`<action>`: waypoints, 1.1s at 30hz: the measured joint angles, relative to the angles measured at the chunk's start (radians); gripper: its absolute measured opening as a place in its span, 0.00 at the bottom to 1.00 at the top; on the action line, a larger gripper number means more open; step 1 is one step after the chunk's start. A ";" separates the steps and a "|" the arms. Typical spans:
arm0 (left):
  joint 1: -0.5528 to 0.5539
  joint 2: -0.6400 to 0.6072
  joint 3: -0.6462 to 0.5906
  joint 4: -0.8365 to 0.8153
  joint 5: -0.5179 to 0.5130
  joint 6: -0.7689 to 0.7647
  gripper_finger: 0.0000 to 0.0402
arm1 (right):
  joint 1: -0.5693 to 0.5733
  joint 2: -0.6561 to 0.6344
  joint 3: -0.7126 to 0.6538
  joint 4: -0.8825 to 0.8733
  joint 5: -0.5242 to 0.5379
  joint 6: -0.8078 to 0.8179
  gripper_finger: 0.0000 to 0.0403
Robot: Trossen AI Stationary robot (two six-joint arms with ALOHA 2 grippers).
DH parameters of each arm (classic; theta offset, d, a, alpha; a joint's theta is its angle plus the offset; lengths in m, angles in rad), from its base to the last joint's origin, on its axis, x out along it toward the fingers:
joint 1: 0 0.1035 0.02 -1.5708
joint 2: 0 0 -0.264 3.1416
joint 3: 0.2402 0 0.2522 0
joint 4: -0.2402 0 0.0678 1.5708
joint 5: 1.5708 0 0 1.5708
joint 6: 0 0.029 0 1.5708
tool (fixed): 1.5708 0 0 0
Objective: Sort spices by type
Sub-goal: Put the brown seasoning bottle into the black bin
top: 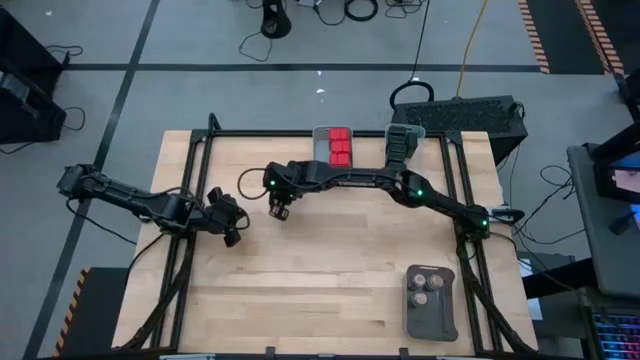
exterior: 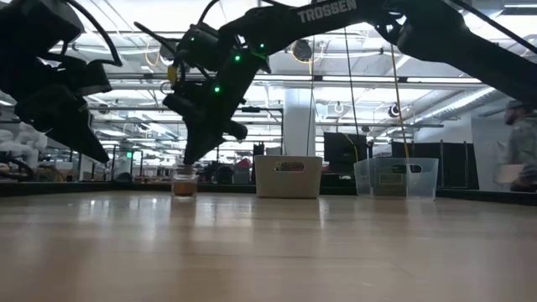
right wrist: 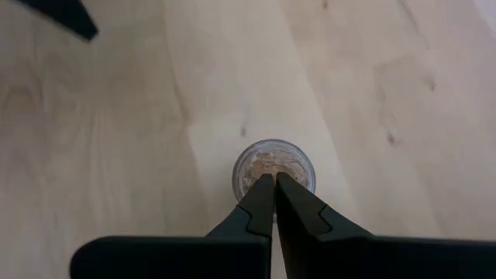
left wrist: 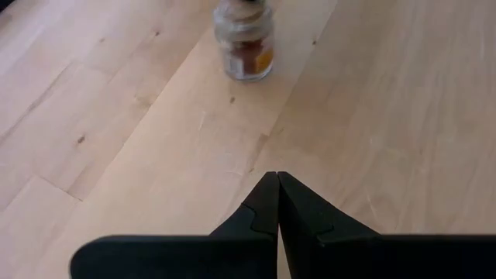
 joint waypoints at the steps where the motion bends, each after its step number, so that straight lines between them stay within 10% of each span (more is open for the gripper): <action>1: 0.000 0.000 0.000 0.003 0.004 0.001 0.02 | 0.004 -0.006 -0.001 -0.014 0.000 0.004 0.00; 15: 0.000 0.000 0.000 0.005 0.010 0.002 0.02 | 0.022 -0.034 -0.003 -0.030 -0.002 0.025 0.03; 33: 0.000 0.000 0.000 0.008 0.014 0.005 0.02 | 0.020 -0.038 -0.001 -0.008 -0.009 0.018 0.59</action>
